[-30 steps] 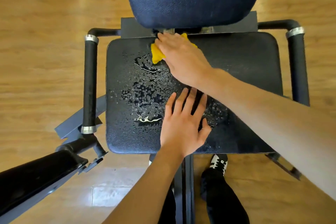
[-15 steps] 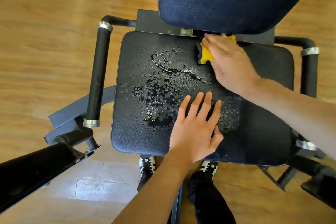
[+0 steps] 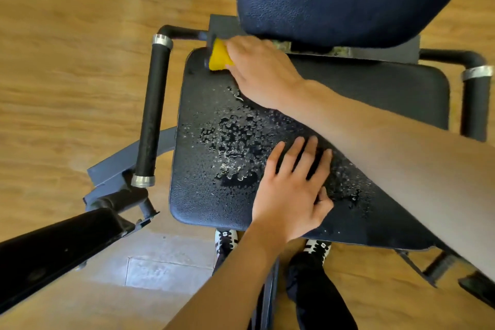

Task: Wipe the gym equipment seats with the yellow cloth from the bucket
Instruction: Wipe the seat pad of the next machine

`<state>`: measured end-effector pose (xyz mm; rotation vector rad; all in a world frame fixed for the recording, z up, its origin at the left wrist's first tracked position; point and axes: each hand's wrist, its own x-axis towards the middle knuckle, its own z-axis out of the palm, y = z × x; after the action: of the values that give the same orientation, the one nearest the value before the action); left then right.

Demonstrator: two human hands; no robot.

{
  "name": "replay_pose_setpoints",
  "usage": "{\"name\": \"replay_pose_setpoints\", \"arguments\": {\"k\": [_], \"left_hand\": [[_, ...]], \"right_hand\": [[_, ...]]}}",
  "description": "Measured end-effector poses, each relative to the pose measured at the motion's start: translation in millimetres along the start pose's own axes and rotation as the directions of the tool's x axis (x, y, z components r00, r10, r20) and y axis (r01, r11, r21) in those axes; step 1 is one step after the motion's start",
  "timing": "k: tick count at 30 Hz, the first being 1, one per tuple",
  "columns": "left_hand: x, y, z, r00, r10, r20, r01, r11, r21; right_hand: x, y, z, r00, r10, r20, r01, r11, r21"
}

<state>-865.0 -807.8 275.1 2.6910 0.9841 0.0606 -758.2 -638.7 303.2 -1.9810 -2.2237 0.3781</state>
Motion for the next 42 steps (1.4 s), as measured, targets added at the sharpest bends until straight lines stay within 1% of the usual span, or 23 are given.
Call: {"name": "replay_pose_setpoints", "arguments": {"k": [2,5,9,12,14,16,18,20,23,25,29,31,33,36,38,40,42], "left_hand": [[0,0,-1,0.999,0.005,0.037,-0.006,0.999,0.033],[1,2,-1,0.998,0.01,0.055,-0.013,0.999,0.052],[2,3,-2,0.999,0.013,0.051,-0.017,0.998,0.063],[1,1,-1,0.999,0.018,0.041,-0.021,0.997,0.073],[1,1,0,0.999,0.02,0.029,-0.022,0.997,0.074],[1,3,1,1.0,0.024,0.016,-0.025,0.997,0.073],[0,3,2,0.999,0.027,0.018,-0.028,0.996,0.081],[1,2,3,0.999,0.024,0.026,-0.026,0.996,0.085],[1,4,2,0.999,0.018,0.027,-0.02,0.997,0.07],[3,5,1,1.0,0.016,0.018,-0.016,0.999,0.044],[3,4,1,1.0,0.016,-0.011,-0.016,1.0,0.006],[2,4,2,0.999,0.017,-0.032,-0.018,1.0,-0.01],[1,4,3,0.999,0.014,-0.053,-0.016,0.999,-0.032],[1,2,3,0.998,0.003,-0.06,-0.007,0.998,-0.059],[1,2,3,0.999,0.0,-0.047,-0.002,0.999,-0.048],[0,1,2,1.0,0.004,-0.021,-0.004,1.0,-0.02],[1,0,2,1.0,0.009,0.008,-0.01,1.0,0.013]], "right_hand": [[-29,28,-3,0.999,-0.002,-0.033,0.002,1.0,-0.004],[-63,63,-8,1.0,0.013,-0.023,-0.014,0.999,-0.042],[-93,91,-16,0.999,0.049,-0.023,-0.051,0.996,-0.079],[-126,120,-21,0.984,0.17,-0.053,-0.174,0.98,-0.099],[-154,146,-28,0.95,0.302,-0.075,-0.308,0.946,-0.104],[-177,167,-37,0.903,0.426,-0.057,-0.43,0.898,-0.093],[-184,170,-41,0.878,0.477,-0.051,-0.479,0.872,-0.098],[-176,152,-35,0.897,0.435,-0.077,-0.442,0.889,-0.121],[-148,102,-18,0.969,0.244,-0.043,-0.247,0.96,-0.13],[-119,73,-9,0.989,0.144,-0.02,-0.145,0.983,-0.112],[-49,29,9,1.0,0.0,0.027,0.003,0.996,-0.089],[-17,8,16,0.995,-0.071,0.072,0.076,0.994,-0.075],[11,-14,22,0.988,-0.131,0.076,0.135,0.989,-0.052],[32,-31,22,0.979,-0.193,0.073,0.197,0.979,-0.059],[25,-21,19,0.974,-0.212,0.075,0.215,0.976,-0.042],[3,4,15,0.981,-0.188,0.045,0.187,0.982,0.007],[-30,37,9,0.993,-0.121,0.001,0.121,0.993,0.014]]}}
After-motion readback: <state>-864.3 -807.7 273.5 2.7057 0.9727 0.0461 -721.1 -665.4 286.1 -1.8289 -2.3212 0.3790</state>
